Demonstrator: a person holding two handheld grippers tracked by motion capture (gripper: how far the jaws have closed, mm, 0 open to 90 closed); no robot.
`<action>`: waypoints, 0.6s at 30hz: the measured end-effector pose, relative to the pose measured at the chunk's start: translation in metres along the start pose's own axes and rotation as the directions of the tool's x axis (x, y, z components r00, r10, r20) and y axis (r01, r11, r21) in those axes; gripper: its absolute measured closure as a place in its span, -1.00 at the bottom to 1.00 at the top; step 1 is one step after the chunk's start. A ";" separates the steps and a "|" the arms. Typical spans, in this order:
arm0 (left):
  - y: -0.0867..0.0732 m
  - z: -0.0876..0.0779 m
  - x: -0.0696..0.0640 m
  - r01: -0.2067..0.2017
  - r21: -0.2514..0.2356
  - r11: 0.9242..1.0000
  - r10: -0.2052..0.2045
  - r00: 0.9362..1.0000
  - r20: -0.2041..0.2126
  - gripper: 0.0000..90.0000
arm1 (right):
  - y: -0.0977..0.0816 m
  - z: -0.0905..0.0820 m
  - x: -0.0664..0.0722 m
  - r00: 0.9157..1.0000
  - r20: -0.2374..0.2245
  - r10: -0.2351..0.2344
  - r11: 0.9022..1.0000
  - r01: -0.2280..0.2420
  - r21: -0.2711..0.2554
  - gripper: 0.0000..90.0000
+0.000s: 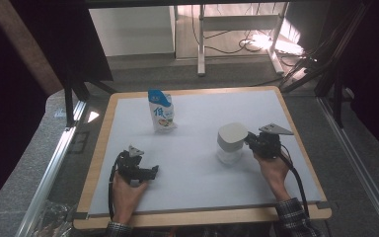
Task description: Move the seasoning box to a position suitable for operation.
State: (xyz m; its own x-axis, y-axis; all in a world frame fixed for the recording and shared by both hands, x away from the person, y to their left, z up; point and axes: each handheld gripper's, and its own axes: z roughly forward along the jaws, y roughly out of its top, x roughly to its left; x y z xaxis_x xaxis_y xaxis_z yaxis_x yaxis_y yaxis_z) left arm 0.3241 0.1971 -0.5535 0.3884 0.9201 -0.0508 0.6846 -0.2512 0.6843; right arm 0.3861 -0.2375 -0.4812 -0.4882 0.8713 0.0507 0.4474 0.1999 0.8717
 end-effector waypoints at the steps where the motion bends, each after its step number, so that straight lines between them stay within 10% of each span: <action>1: 0.000 0.000 0.000 0.000 0.000 1.000 0.000 1.000 0.000 -1.00 | -0.001 -0.002 0.002 1.000 -0.002 -0.002 1.000 0.002 -0.003 0.78; 18: 0.000 0.000 0.000 0.000 0.000 1.000 0.000 1.000 0.000 -1.00 | -0.028 -0.016 0.018 1.000 -0.006 -0.009 1.000 0.009 0.008 0.75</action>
State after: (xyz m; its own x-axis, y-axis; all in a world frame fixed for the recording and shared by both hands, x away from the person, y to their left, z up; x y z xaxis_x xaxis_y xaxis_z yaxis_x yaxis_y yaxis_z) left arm 0.3241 0.1971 -0.5535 0.3885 0.9201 -0.0505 0.6844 -0.2515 0.6843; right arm 0.3533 -0.2348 -0.4968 -0.4970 0.8666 0.0456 0.4491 0.2119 0.8680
